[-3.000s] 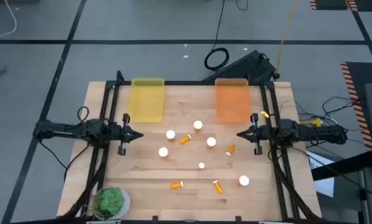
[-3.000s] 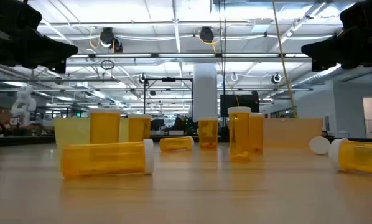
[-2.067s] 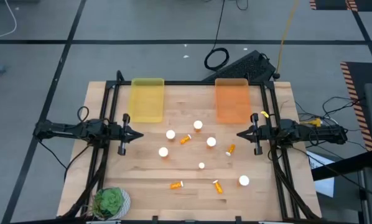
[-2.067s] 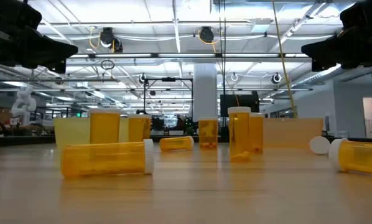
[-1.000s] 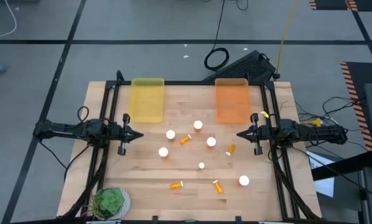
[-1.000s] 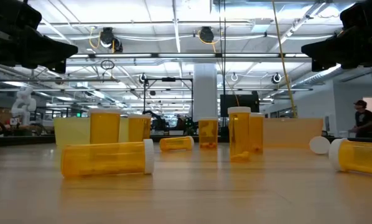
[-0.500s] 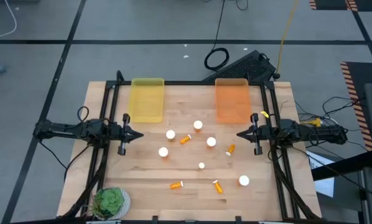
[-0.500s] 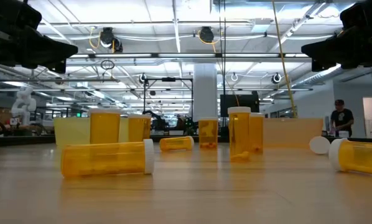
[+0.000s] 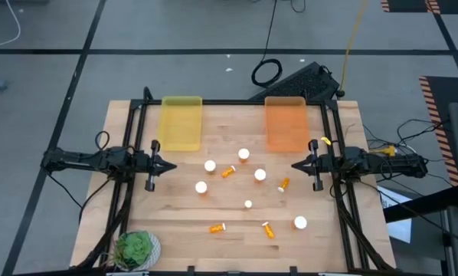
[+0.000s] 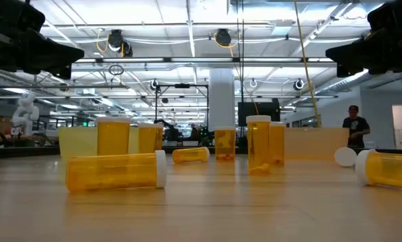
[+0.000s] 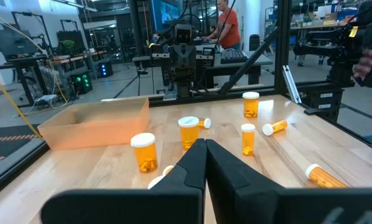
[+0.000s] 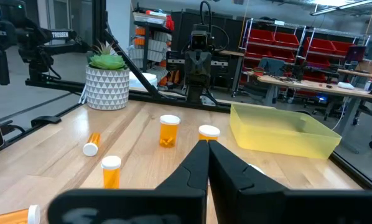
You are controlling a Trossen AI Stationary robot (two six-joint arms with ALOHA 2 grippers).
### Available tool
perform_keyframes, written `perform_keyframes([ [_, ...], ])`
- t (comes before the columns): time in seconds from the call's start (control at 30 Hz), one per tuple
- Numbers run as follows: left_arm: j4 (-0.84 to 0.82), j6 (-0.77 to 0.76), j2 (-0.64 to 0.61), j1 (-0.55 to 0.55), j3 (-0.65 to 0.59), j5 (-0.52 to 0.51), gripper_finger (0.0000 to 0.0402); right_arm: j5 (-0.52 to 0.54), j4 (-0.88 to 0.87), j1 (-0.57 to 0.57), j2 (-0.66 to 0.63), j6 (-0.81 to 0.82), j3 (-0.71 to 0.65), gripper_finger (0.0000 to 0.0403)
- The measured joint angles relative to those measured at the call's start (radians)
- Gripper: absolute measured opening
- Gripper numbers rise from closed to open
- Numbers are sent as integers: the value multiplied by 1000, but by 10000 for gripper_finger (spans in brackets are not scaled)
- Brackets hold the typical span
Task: Pick and place medicine bottles into bin by pill shape (circle, oval)
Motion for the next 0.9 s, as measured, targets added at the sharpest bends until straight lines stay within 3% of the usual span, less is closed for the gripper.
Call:
perform_keyframes([
  [0.57,0,0,0,0,0,0,10,3,94,0,0,53,8,0],
  [0.7,0,0,0,0,0,0,10,1,46,0,12,96,69,0],
  [0.9,0,0,0,0,0,0,10,4,-63,0,106,120,305,0],
])
